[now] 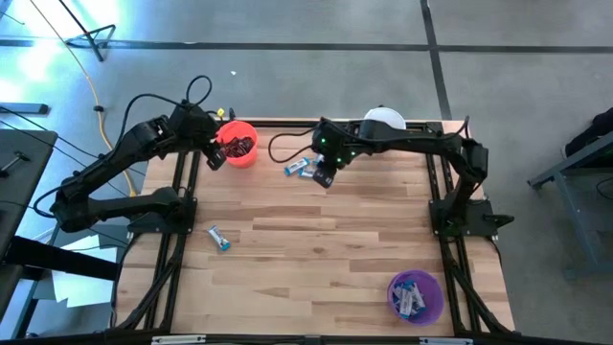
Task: Sort candy
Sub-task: Put the white chocolate into the violet bucket
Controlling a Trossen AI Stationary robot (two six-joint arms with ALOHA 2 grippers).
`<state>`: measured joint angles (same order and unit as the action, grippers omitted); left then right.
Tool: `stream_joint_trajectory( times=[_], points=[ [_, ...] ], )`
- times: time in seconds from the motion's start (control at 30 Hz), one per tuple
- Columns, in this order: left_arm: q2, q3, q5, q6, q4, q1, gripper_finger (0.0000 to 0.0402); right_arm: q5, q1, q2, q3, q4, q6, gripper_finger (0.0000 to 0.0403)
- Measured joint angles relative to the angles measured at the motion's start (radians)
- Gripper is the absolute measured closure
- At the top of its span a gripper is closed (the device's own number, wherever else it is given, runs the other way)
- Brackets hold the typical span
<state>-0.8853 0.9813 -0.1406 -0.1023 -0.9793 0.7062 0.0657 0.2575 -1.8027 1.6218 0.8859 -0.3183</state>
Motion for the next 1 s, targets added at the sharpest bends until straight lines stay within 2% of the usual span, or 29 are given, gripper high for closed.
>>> stream_joint_trajectory(
  times=[0.2, 0.37, 0.5, 0.73, 0.9, 1.0],
  points=[
    [0.000, 0.000, 0.000, 0.046, 0.030, 0.018, 0.0249, 0.006, 0.030, -0.024, 0.000, -0.005, 0.294, 0.0279],
    [-0.003, 0.000, 0.000, 0.104, 0.064, 0.033, 0.0249, 0.034, 0.074, -0.084, 0.000, -0.022, 0.385, 0.0279],
    [-0.003, 0.000, 0.000, 0.147, 0.066, 0.047, 0.0249, 0.057, 0.114, -0.137, 0.000, -0.023, 0.404, 0.0272],
    [-0.003, 0.000, 0.000, 0.180, 0.066, 0.071, 0.0249, 0.103, 0.172, -0.205, 0.000, -0.055, 0.327, 0.0250],
    [-0.003, 0.000, 0.000, 0.180, 0.066, 0.086, 0.0249, 0.177, 0.172, -0.250, 0.000, -0.080, 0.326, 0.0241],
    [-0.003, 0.000, -0.003, 0.180, 0.065, 0.094, 0.0249, 0.188, 0.160, -0.270, 0.000, -0.120, 0.337, 0.0240]
  ],
)
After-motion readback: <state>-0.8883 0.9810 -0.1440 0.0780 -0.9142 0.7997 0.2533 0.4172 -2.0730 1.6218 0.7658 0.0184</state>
